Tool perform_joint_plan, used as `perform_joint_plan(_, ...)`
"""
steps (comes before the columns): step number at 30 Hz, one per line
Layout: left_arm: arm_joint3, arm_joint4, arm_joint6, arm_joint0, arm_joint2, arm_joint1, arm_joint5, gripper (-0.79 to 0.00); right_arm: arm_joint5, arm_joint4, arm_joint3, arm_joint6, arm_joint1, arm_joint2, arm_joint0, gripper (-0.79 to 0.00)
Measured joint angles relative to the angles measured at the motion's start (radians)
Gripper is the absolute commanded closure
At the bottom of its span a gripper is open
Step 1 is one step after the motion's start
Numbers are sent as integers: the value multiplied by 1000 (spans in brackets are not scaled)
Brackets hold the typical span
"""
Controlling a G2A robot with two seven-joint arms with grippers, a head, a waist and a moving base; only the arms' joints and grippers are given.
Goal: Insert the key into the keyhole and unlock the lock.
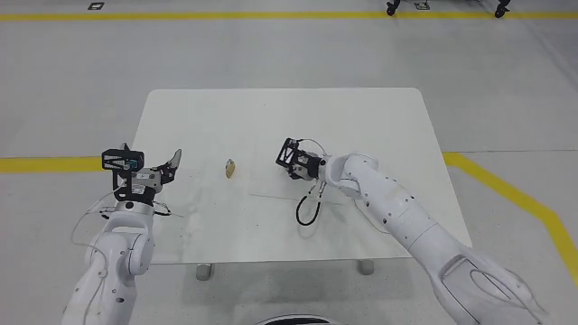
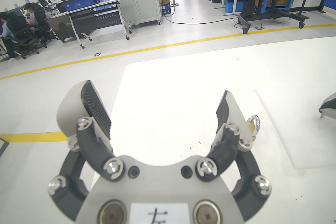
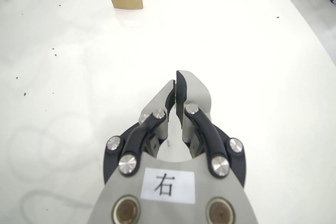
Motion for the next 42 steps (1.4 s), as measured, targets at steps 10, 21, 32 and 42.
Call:
perform_joint_plan(10,0,0,0,0,0,0,0,-785,92,33,-265,-29,59,189,-141,0)
perform_joint_plan(21,0,0,0,0,0,0,0,-785,158,332,-401,36,79,357,-277,0)
perform_joint_plan(32,-3,47,10,-2,28,-6,6,-785,127,366,-391,6,77,356,-293,0)
perform_joint_plan(42,-25,-796,-293,-52,-2,-19,-276,-785,-128,743,-163,-171,45,317,-239,0)
